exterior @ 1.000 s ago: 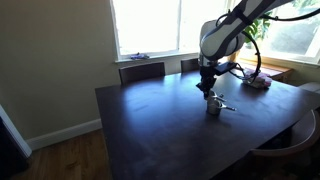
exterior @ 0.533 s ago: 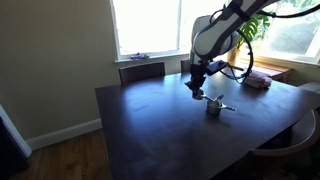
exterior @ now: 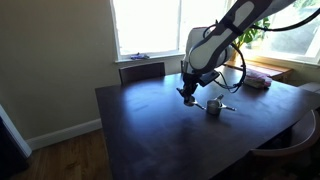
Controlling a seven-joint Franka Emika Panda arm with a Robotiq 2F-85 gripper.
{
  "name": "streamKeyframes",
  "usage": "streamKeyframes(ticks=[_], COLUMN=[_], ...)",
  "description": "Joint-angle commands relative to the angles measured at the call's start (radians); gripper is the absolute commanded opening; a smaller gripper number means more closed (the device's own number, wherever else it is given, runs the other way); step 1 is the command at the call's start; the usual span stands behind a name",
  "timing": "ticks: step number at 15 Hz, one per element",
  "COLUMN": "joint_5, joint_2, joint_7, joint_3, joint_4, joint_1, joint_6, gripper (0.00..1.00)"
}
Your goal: Unstack the pots on the table
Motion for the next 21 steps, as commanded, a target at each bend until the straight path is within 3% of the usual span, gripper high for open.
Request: streamKeyframes(ticks=[1, 7, 8, 11, 21], joint_5=[-0.008, -0.018, -0.017, -0.015, -0.010], joint_2=[0.006, 0.038, 0.032, 0.023, -0.098], joint_7=[0.000, 0.008, 0.008, 0.004, 0.045], joint_3=[-0.007, -0.022, -0.022, -0.020, -0.056], joint_4=[-0.020, -0.011, -0.018, -0.024, -0.065], joint_1=[0.008, 0.019, 0.018, 0.015, 0.011], joint_6=[0.049, 0.050, 0.048, 0.041, -0.097], gripper=[0.04, 0.05, 0.29, 0.38, 0.99])
